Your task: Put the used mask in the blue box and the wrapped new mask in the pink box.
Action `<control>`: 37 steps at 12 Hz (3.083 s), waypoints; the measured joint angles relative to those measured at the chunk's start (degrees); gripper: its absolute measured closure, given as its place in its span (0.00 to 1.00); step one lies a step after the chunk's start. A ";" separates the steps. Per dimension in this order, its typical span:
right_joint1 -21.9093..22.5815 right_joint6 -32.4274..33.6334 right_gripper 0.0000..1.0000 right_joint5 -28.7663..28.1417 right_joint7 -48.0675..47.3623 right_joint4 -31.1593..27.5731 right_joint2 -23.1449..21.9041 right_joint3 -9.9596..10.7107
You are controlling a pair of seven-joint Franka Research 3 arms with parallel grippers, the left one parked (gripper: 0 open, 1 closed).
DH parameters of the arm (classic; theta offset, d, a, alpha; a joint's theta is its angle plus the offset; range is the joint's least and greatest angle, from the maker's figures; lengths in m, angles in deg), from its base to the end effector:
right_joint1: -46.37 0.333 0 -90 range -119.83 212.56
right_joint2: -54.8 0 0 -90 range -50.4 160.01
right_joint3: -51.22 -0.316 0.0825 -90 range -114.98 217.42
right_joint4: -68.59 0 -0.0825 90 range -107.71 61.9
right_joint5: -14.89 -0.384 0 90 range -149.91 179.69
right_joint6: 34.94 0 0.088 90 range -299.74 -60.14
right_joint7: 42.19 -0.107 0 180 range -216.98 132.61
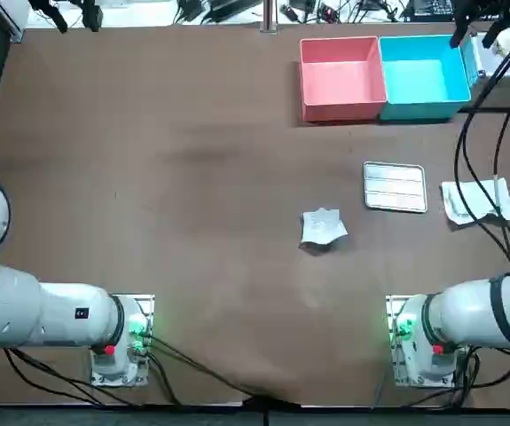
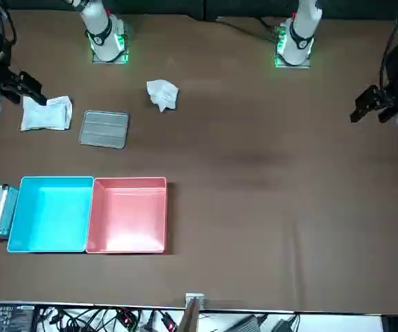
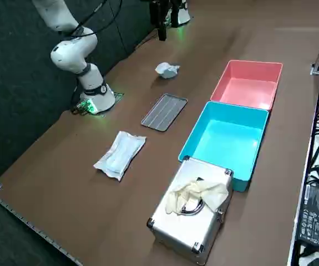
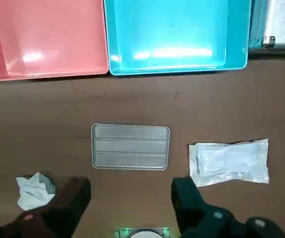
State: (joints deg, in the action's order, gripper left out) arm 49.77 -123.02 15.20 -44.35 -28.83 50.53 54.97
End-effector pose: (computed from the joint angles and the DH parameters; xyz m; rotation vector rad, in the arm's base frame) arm 0.5249 -0.0050 0.6011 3.1358 -0.0680 -0.1391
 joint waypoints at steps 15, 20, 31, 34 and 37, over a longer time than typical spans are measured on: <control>7.36 1.03 0.00 -8.30 -0.03 -1.07 1.68 -1.49; 15.19 -2.29 0.00 -15.13 -0.08 -6.34 2.49 -1.72; 31.96 -29.05 0.03 -18.85 3.81 -30.98 3.37 -1.90; 31.97 -29.75 0.05 -18.86 8.97 -33.49 4.62 -1.72; 32.16 -31.37 0.06 -18.86 10.04 -33.95 7.26 -1.73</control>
State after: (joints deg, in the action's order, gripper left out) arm 81.92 -154.39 -3.66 -34.31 -62.78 57.80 53.24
